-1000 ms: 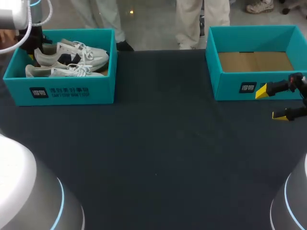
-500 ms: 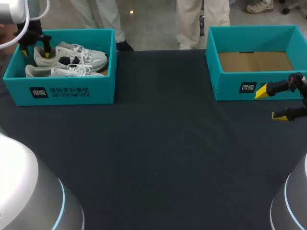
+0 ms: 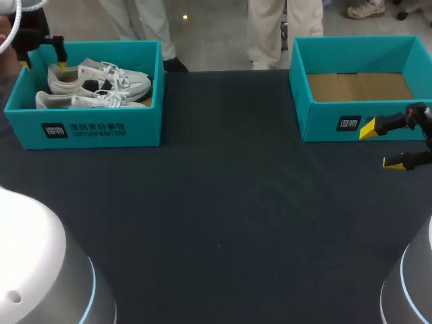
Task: Take the shoe out of the shoebox, open the shoe tongue, remove and reinsert the insole, then place the shoe into the shoebox
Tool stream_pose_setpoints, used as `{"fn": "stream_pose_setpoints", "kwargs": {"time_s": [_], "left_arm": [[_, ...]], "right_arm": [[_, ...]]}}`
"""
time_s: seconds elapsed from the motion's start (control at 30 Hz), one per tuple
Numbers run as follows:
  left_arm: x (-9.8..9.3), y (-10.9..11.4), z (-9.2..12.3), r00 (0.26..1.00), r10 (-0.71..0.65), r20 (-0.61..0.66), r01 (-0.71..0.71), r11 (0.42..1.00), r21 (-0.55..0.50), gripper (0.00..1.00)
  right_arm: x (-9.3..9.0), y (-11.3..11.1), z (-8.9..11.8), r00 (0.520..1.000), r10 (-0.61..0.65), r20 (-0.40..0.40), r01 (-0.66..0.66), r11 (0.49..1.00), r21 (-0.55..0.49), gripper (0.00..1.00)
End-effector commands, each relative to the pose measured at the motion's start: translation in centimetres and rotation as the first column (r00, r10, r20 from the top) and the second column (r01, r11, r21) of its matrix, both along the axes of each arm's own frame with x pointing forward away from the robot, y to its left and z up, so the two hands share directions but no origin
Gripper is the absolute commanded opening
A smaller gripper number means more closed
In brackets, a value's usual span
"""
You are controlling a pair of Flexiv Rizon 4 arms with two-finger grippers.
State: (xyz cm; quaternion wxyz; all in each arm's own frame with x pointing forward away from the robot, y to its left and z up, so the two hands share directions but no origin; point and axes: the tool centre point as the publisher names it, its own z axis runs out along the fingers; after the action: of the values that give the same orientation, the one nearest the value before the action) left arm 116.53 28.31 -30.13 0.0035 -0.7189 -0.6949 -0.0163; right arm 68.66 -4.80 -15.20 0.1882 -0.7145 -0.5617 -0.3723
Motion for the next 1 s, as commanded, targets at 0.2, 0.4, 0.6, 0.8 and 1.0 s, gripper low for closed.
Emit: {"fn": "stream_pose_setpoints", "kwargs": {"time_s": [0.2,0.4,0.6,0.8,1.0], "left_arm": [[-1.9,-0.2,3.1,1.000,0.026,-0.017,-0.025,0.999,0.020,1.00],[-1.9,-0.2,3.4,0.999,0.039,-0.018,-0.039,0.999,0.027,1.00],[-1.9,-0.2,3.4,0.999,0.039,-0.018,-0.039,0.999,0.027,1.00],[-2.7,0.1,4.0,1.000,0.012,-0.025,-0.012,1.000,-0.003,1.00],[-5.7,-0.1,4.3,1.000,-0.024,-0.001,0.024,1.000,0.019,1.00]], "right_arm": [[-0.2,0.0,0.0,1.000,-0.004,0.001,0.004,1.000,-0.002,1.00],[-0.2,0.0,0.0,1.000,-0.004,0.001,0.004,1.000,-0.002,1.00],[-0.2,0.0,0.0,1.000,-0.004,0.001,0.004,1.000,-0.002,1.00],[-0.2,0.0,0.0,1.000,-0.004,0.001,0.004,1.000,-0.002,1.00],[-0.2,0.0,0.0,1.000,-0.004,0.001,0.004,1.000,-0.002,1.00]]}}
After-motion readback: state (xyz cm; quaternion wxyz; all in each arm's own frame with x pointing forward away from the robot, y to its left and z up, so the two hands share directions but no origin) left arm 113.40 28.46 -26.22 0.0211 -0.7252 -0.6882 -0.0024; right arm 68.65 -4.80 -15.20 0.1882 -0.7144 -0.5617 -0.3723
